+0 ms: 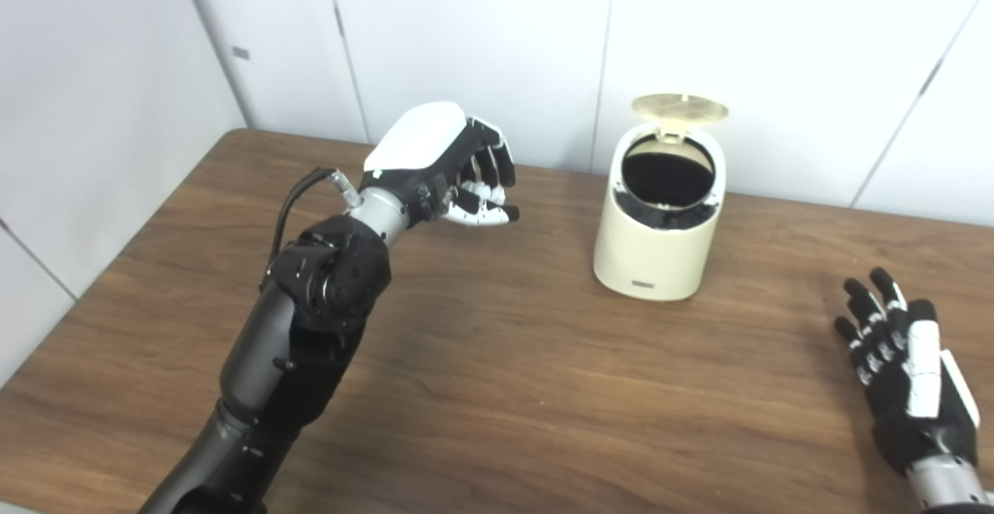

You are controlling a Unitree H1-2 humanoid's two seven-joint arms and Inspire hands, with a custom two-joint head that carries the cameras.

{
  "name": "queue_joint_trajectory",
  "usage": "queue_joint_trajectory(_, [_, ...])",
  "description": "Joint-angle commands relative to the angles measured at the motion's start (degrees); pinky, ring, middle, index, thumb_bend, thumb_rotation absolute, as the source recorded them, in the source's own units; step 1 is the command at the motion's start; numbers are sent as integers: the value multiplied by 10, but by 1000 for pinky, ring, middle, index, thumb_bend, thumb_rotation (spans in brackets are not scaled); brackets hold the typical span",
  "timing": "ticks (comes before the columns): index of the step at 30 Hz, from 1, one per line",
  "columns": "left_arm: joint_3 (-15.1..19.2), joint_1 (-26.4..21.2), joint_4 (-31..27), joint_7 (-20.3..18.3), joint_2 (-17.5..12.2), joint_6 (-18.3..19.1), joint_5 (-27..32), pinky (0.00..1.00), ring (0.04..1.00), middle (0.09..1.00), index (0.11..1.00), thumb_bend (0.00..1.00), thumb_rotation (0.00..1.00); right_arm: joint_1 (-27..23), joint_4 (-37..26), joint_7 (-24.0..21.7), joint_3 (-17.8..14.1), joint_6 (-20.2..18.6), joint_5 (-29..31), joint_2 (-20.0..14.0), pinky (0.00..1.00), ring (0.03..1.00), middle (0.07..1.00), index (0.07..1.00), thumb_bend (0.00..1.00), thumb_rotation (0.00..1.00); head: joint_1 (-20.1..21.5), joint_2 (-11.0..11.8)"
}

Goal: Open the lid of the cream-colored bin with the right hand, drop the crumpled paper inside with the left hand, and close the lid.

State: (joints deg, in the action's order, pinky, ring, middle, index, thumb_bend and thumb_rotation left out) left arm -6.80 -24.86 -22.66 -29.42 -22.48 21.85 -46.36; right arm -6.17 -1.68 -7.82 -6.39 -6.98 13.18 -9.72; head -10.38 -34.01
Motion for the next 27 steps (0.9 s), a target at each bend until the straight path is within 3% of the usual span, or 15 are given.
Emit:
queue_joint_trajectory(1, [-3, -32, -3, 22, -1, -12, -5, 342, 403, 468, 500, 473, 0, -10, 1, 2, 2, 16, -5, 6, 1000, 993, 938, 972, 505, 1000, 4, 0])
queue_joint_trajectory(10, [-20, -58, 11, 18, 15, -7, -7, 333, 378, 452, 522, 468, 0, -9, 8, 14, 7, 27, -18, 23, 1000, 978, 910, 941, 524, 999, 38, 8])
queue_joint_trajectory(15, [-29, -73, 18, 21, 23, -9, -14, 420, 381, 439, 537, 470, 0, -6, 9, 25, 9, 28, -25, 34, 1000, 964, 896, 923, 513, 958, 53, 13])
queue_joint_trajectory(21, [-43, -88, 34, 39, 42, -15, -28, 290, 385, 457, 538, 464, 0, -6, 16, 28, 12, 41, -36, 37, 1000, 950, 888, 922, 537, 963, 61, 17])
queue_joint_trajectory(27, [-46, -100, 62, 67, 58, -33, -15, 292, 372, 450, 518, 464, 0, -7, 25, 26, 14, 52, -37, 39, 1000, 948, 888, 918, 538, 953, 67, 21])
